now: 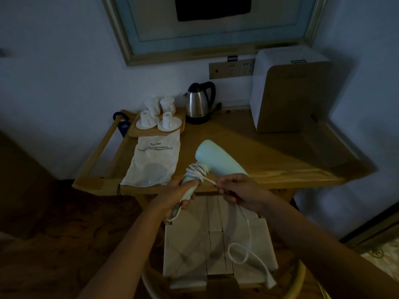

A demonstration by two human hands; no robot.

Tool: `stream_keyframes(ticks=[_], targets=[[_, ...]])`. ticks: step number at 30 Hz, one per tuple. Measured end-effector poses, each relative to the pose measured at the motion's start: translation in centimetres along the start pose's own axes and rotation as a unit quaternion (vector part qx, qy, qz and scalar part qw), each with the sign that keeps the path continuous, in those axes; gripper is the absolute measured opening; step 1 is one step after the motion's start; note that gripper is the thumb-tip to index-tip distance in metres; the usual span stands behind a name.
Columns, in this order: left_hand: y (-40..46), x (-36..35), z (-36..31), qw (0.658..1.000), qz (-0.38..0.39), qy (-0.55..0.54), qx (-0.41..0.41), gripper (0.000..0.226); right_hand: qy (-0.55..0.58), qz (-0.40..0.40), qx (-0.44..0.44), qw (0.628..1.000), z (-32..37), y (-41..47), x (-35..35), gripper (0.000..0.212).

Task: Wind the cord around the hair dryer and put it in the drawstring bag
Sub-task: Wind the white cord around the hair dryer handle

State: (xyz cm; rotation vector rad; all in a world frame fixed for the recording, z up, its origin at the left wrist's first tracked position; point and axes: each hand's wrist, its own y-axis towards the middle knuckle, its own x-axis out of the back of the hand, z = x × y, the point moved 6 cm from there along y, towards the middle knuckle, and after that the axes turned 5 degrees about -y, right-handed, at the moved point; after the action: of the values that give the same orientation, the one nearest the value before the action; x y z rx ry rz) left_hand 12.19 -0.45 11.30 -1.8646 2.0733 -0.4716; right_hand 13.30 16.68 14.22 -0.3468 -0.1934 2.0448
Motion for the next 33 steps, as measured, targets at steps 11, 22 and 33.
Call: stream_keyframes(ticks=[11,22,33], targets=[[-0.2,1.6,-3.9,0.991,-0.105,-0.026,-0.08,0.037,-0.213,0.005,0.094,0.972,0.7,0.2,-0.3,0.025],[-0.1,5.4,-8.2,0.967,-0.043,-0.243,-0.068,0.038,-0.38,-0.072,0.019,0.922,-7.5,-1.4,8.6,0.014],[0.0,6.4,-8.6,0.974,-0.059,-0.212,-0.05,0.039,-0.203,-0.278,0.059,0.937,-7.1,-1.0,13.2,0.035]])
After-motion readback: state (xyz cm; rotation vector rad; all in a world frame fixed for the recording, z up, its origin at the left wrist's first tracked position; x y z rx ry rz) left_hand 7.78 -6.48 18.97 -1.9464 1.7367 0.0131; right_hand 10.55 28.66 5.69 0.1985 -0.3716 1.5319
